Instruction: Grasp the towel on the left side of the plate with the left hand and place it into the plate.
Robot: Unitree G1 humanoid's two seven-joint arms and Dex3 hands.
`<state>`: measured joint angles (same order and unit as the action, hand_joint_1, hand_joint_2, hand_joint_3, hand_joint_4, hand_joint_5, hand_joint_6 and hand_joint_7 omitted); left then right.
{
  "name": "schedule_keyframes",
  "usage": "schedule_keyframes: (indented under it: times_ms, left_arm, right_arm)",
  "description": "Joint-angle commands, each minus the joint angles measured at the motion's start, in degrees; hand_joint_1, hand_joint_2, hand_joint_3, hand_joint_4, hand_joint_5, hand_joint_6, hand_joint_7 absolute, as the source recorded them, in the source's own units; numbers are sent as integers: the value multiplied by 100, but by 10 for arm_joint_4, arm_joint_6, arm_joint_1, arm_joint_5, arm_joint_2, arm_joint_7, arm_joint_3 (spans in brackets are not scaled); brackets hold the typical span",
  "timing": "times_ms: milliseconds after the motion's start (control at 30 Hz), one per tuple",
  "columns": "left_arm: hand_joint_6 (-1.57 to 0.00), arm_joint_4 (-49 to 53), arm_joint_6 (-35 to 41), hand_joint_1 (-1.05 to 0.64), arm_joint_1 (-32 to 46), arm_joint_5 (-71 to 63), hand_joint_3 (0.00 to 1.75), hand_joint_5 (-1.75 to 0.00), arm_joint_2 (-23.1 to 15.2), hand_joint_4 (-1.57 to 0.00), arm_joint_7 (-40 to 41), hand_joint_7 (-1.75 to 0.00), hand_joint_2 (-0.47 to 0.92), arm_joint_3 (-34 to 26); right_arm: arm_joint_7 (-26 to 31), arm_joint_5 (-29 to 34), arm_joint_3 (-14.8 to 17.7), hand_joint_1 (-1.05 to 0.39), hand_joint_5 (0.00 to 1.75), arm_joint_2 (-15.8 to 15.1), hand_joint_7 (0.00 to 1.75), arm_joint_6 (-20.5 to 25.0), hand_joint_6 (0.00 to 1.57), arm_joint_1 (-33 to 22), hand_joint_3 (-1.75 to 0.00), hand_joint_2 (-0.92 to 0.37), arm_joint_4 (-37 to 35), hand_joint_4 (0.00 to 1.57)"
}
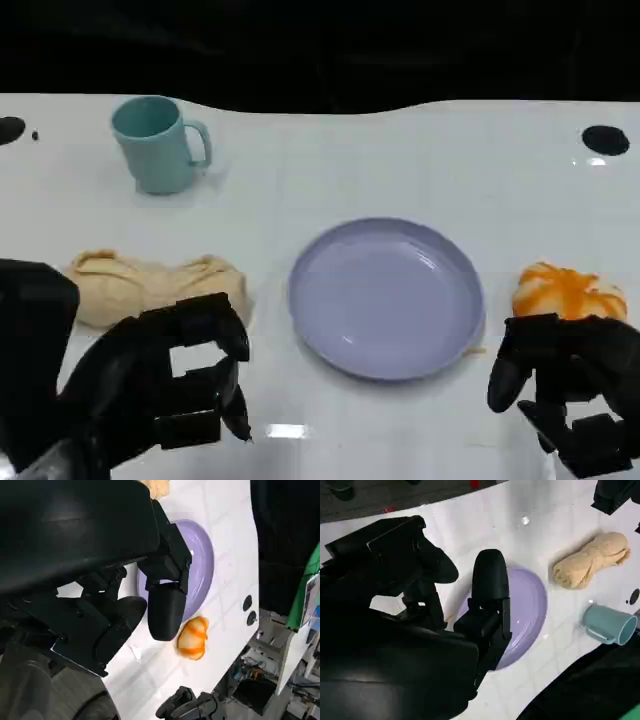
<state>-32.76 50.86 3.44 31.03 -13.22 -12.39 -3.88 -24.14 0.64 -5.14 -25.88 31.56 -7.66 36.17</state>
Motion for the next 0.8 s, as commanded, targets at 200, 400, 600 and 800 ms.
schedule_keyframes:
  times_ms: [200, 400, 600, 800]
  left_arm:
    - [-73, 5, 0, -6, -6, -10, 136, -175, -10, -84, 4, -169, 51, 2]
    - [-73, 6, -3, -6, -6, -8, 137, -175, -9, -84, 1, -169, 51, 0]
    - [-74, -1, 2, -6, -8, -14, 137, -175, -10, -84, 9, -169, 51, 2]
    - [-72, 3, -1, -6, -9, -13, 137, -175, -11, -83, -1, -169, 53, -1]
  right_arm:
    - [6, 1, 0, 5, 175, 2, 149, 4, 67, 1, -106, -60, -1, 69]
    - [4, 1, 2, 5, 175, 0, 149, 15, 67, 4, -105, -61, 6, 68]
    - [2, -3, 4, 4, 175, 1, 149, 10, 66, 5, -105, -60, 2, 69]
    - [2, -2, 3, 4, 175, 0, 149, 7, 66, 7, -105, -60, -1, 70]
